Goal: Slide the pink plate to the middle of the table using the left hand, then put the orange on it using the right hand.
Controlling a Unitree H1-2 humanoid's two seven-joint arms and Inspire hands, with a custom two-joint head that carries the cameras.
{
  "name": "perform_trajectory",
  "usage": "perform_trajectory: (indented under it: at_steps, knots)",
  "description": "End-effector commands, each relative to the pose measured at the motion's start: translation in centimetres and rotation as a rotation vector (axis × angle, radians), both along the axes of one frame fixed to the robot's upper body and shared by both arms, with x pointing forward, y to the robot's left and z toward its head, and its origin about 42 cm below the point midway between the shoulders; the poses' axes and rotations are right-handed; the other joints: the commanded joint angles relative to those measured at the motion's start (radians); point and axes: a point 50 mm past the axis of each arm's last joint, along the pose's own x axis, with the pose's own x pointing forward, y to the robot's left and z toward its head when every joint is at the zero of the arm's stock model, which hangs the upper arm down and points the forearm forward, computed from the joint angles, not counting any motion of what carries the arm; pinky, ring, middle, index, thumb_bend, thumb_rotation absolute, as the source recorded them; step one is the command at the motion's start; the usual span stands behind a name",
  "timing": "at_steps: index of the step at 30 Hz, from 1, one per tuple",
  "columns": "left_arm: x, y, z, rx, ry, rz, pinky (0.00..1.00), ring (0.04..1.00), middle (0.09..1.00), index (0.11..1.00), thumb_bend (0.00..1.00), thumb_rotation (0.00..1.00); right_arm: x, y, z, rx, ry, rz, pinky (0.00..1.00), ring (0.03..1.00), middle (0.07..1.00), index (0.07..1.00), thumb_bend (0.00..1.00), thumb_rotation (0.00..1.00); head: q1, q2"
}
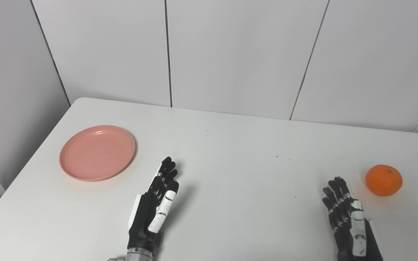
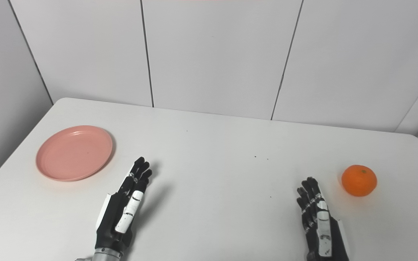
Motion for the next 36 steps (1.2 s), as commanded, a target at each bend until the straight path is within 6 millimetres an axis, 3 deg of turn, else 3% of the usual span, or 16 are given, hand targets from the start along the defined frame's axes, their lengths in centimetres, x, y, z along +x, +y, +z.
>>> perform_trajectory:
  at_steps: [1,24,36]
  knots:
    - [-5.4,0.0,-5.6,-0.014,0.215,0.038,0.97,0.941,0.951,0.916,0.56,0.71,-2.6,-1.8,-4.8,-0.01,0.133,-0.031,1.0,0.959,0.955,0.945,0.76,0.92,0.002,-0.004]
    - [-5.2,0.9,-5.1,-0.011,0.196,0.047,0.96,0.93,0.945,0.91,0.56,0.71,-2.7,-1.2,-4.4,-0.005,0.15,-0.022,1.0,0.953,0.96,0.949,0.75,0.94,0.017,0.009]
    - [-2.4,1.6,-0.7,-0.115,0.143,0.031,0.99,0.945,0.947,0.918,0.75,0.76,-3.2,-1.1,-3.9,-0.005,0.14,-0.022,1.0,0.949,0.954,0.945,0.77,0.94,0.011,0.013]
